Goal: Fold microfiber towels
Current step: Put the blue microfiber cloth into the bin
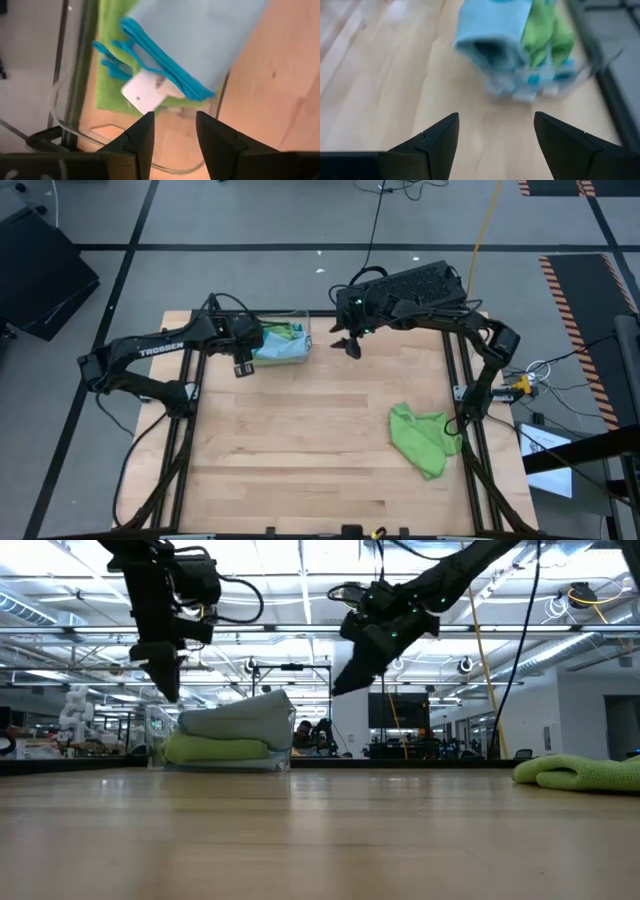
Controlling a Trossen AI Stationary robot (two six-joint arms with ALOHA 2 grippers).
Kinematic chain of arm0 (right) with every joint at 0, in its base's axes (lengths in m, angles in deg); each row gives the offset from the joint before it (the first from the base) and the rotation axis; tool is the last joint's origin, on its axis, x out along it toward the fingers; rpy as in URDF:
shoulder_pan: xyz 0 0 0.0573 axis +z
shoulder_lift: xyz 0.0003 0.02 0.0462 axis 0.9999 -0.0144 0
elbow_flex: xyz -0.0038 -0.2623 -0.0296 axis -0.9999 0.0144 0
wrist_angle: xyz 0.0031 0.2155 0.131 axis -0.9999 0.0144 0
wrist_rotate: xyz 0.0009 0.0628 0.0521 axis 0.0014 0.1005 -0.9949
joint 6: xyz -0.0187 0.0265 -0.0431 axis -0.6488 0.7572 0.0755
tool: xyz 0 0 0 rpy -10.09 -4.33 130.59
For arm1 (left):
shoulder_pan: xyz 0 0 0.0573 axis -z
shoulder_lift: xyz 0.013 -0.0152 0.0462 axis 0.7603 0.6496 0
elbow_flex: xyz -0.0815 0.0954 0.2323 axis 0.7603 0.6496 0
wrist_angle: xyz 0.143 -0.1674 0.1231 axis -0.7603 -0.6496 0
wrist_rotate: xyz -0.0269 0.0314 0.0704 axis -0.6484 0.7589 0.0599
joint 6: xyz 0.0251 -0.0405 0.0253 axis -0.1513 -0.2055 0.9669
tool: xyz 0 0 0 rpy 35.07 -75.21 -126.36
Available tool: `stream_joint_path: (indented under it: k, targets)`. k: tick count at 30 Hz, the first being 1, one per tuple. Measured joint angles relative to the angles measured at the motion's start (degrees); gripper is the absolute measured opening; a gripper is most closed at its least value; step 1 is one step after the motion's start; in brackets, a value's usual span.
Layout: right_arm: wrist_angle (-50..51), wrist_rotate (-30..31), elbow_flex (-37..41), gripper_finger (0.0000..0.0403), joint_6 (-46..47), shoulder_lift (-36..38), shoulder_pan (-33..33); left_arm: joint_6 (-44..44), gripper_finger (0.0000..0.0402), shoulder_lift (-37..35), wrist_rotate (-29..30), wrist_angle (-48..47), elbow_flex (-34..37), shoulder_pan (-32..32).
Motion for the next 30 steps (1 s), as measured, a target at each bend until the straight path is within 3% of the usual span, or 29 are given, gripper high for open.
stream_joint_path:
  k: [6,10,16,20,25,30]
  targets:
    - [1.13,0.50,9.83,0.0249,2.74,8.60,2.32,-4.93,0.0148,-3.82,-3.05,6.68,0.00,0.26]
    - [-5.30,6.71,19.30,0.0249,6.65,16.87,5.39,-7.83,0.0148,-3.51,-10.47,17.01,-0.02,0.90]
    - [-20.30,12.47,33.75,0.0249,12.50,28.30,10.69,-4.32,0.0147,2.80,-10.91,25.35,-0.09,5.43]
    - [-27.34,15.71,40.85,0.0249,15.70,33.51,12.97,-2.49,0.0160,6.65,-7.19,29.39,-0.07,7.58]
    - [-29.01,18.25,44.73,0.0249,16.27,37.12,14.37,-0.93,0.0225,9.55,2.42,32.66,-0.04,11.09]
    - [-29.04,18.07,45.43,0.0249,15.93,37.61,14.38,-0.27,0.0274,11.63,2.85,36.61,-0.12,13.36]
